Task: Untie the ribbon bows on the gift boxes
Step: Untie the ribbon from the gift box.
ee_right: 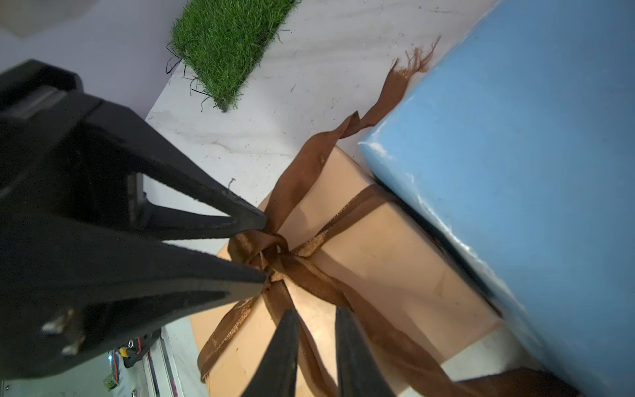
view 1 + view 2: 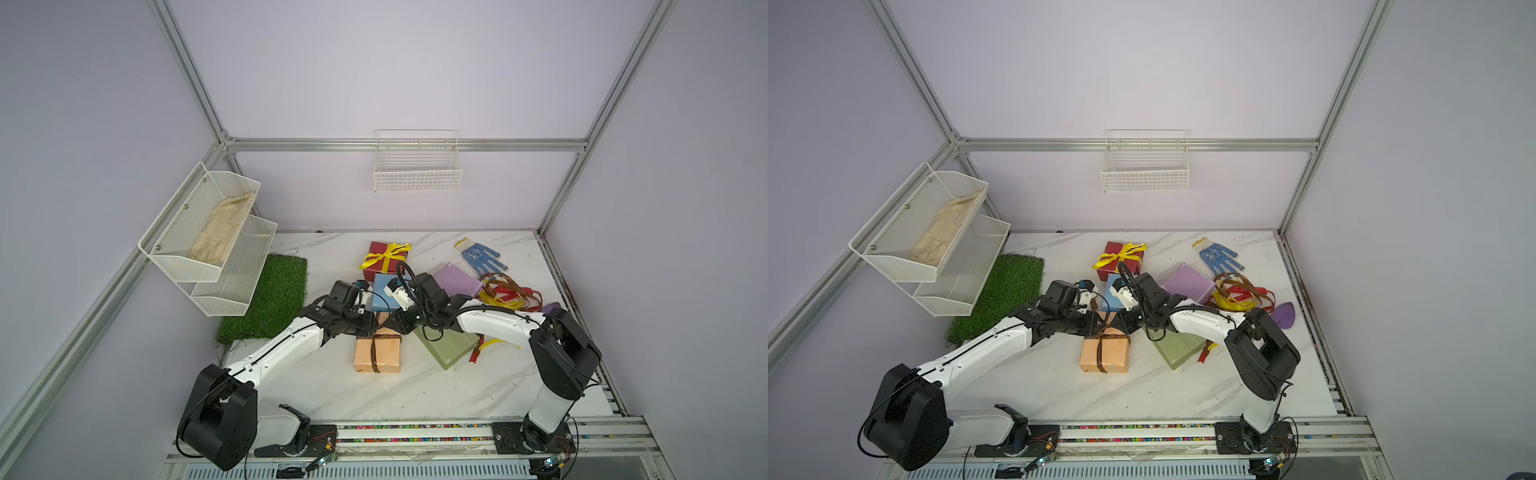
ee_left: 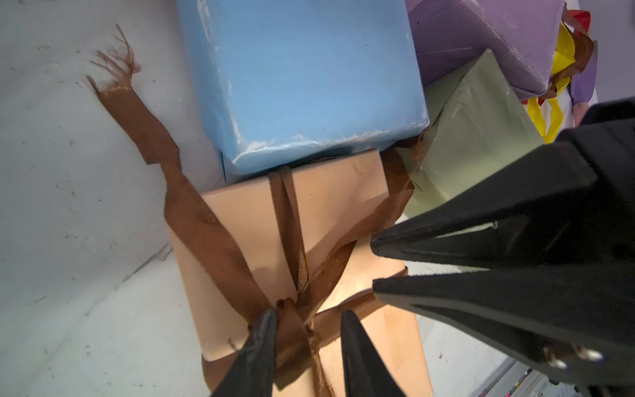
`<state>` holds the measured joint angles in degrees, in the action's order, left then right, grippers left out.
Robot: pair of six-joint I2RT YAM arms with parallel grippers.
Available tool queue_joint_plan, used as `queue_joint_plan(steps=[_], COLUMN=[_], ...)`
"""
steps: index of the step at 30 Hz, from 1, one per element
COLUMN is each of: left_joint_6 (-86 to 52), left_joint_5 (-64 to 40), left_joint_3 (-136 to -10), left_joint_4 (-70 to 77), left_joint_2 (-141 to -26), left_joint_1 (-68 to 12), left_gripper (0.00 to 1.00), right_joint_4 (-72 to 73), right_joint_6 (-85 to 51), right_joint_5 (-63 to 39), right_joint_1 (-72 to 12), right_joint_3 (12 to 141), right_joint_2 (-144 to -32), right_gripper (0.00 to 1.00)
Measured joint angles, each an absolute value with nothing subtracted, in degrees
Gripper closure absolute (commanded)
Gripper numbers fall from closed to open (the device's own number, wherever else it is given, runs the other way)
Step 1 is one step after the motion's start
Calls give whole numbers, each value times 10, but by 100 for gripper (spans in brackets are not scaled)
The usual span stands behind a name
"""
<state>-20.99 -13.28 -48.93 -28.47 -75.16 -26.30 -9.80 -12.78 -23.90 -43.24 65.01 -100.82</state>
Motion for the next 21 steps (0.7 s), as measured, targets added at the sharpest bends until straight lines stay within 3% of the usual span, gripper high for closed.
queue_joint_plan(steps=[7,21], left_joint_6=[-220,-224], left_joint_5=[-131,-131], left_joint_3=[-485,-480], left_joint_4=[-279,-286], left_joint_2=[-751,-719], left_joint_1=[-263,-262], left_gripper=[99,100], right_joint_4=[-88,-16], right_joint_6=[-131,-164], right_joint_5=[-248,-294], right_joint_1=[-432,-437], right_joint_3=[643,627], right_joint_2=[-1008,-1008], right_gripper=[73,70])
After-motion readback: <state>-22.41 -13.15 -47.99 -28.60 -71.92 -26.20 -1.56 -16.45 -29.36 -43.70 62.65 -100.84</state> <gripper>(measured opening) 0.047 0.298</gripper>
